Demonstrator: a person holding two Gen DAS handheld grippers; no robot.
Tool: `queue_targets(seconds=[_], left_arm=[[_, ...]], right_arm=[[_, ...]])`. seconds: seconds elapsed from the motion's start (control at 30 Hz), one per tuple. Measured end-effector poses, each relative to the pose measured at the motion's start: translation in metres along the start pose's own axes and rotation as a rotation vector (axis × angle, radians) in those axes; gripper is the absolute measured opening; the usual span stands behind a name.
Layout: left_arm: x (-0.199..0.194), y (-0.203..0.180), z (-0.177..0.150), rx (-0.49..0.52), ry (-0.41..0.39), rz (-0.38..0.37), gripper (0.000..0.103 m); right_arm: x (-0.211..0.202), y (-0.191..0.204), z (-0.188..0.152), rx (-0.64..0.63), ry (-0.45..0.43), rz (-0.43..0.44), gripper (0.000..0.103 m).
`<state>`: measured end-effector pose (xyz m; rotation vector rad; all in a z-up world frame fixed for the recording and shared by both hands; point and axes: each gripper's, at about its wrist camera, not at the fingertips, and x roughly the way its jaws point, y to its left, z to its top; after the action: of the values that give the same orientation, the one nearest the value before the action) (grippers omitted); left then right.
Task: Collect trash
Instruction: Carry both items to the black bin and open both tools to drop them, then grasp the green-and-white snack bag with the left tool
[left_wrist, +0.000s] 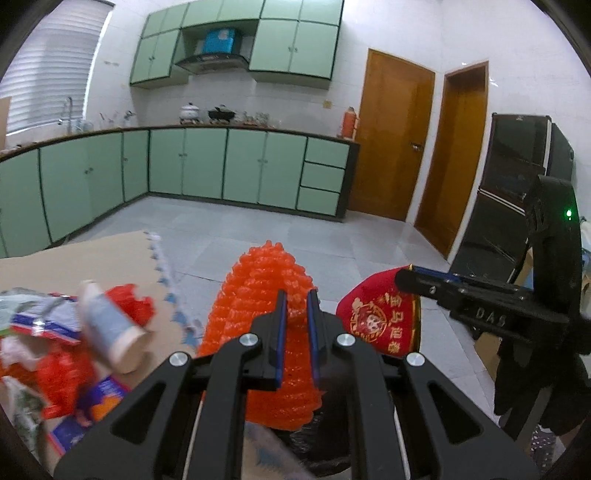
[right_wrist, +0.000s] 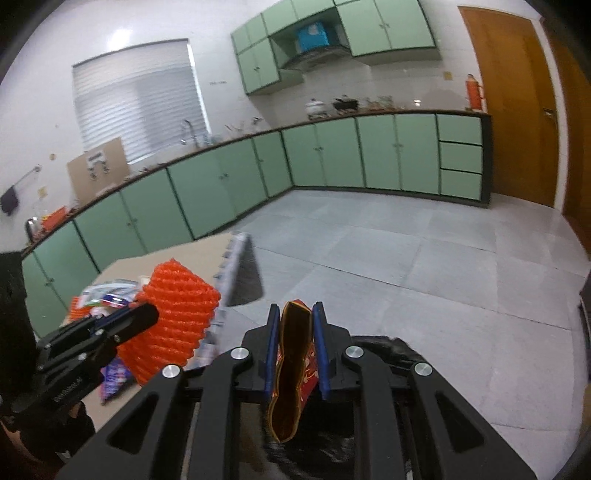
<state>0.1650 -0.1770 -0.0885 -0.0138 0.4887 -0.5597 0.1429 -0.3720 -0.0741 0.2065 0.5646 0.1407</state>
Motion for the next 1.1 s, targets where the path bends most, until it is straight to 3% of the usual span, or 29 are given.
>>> queue_targets(seconds=[0.13,0.2,0.37,0.47,0.53,0.63,0.73,0.97,1.1], left_arm=[[0.025,-0.009,0.000,0.014,0.014,-0.014,0.025],[0.035,-0.013,0.000,0.019,0.021,-0.026,0.039],[0.042,-0.008,-0.002,0.009,0.044,-0.015,0.039],[0.033,0.002,-0.001,0.011,0.037,0.017,0.045],[0.019,0.013,0.000,0.011,0.021,0.046,0.050],[-0.005,0.028,-0.001,0.008,0.003,0.092,0.060],[-0.037,0.044,-0.004,0.002,-0.022,0.146,0.066],[-0.111,0.104,-0.028,-0.033,-0.042,0.369,0.069],[-0.138,0.139,-0.051,-0.070,0.007,0.481,0.069]], right_arm=[[0.011,-0.024,-0.004,0.029,0.021,-0.048,0.026],[0.015,-0.034,-0.006,0.041,0.028,-0.073,0.029],[0.012,-0.045,-0.008,0.060,0.019,-0.120,0.042],[0.006,-0.041,-0.013,0.056,0.010,-0.145,0.055],[0.000,-0.035,-0.013,0.056,-0.008,-0.151,0.070],[-0.010,-0.012,-0.012,0.039,-0.063,-0.177,0.090],[-0.017,0.020,-0.014,-0.003,-0.106,-0.163,0.095],[-0.009,0.109,-0.031,-0.074,-0.156,-0.049,0.097],[0.006,0.156,-0.049,-0.097,-0.147,0.018,0.097]])
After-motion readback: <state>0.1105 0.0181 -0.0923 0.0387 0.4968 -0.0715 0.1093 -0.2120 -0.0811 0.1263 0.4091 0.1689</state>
